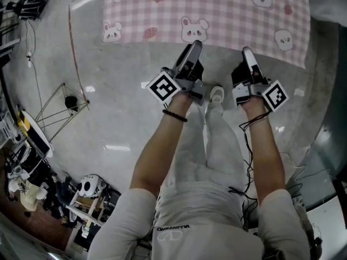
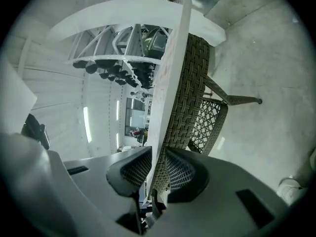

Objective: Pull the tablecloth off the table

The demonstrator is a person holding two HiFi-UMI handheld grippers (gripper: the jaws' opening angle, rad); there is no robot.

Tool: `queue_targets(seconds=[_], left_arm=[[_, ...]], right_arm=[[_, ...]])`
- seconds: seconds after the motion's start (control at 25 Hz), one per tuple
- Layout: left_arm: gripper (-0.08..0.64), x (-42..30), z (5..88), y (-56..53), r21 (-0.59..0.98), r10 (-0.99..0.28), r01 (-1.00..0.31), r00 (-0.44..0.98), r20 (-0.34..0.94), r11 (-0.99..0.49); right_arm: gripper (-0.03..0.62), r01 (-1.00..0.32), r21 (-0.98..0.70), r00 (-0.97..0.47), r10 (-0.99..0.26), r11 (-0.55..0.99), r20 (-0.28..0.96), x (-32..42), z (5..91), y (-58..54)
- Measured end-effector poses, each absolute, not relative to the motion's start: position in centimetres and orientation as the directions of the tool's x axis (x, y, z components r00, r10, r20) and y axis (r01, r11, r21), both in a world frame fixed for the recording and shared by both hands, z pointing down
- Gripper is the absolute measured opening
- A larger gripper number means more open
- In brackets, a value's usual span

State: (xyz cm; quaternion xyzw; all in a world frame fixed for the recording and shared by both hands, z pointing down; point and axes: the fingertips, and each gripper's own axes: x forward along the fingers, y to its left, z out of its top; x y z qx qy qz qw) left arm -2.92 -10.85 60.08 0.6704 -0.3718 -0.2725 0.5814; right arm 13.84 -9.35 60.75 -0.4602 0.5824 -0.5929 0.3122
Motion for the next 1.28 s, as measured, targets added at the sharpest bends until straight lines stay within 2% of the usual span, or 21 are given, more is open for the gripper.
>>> queue_targets(seconds=[0.28, 0.56, 0.72, 0.96, 1.28], left_arm=[[0.165, -3.2, 60.6, -12.4, 0.991, -0.847, -0.132, 0.529, 0.043, -0.032], [0.006, -2.9, 61.5, -14.3, 0.990, -0.875, -0.143, 0.476, 0.084, 0.016], [0.004, -3.0, 62.3, -15.3, 0.994, -0.887, -0.106, 0.454, 0.080, 0.036], [0.003, -3.2, 63.9, -13.6, 0.985, -0.886, -0.165, 0.449, 0.114, 0.043], [0.003, -3.3, 65.5, -14.1, 0.980, -0.883, -0.170, 0.437, 0.171, 0.106]], right_arm=[[0.074, -0.119, -0.985, -0.347, -0.924, -0.127, 0.161, 14.0, 61.2, -10.6], [0.017, -0.077, -0.982, -0.318, -0.930, -0.171, 0.186, 14.7, 62.2, -11.9], [0.014, -0.063, -0.977, -0.313, -0.926, -0.203, 0.212, 14.6, 63.1, -13.0], [0.012, -0.087, -0.964, -0.308, -0.914, -0.249, 0.264, 14.5, 64.8, -11.6], [0.012, -0.063, -0.941, -0.325, -0.885, -0.332, 0.334, 14.2, 66.5, -12.5]])
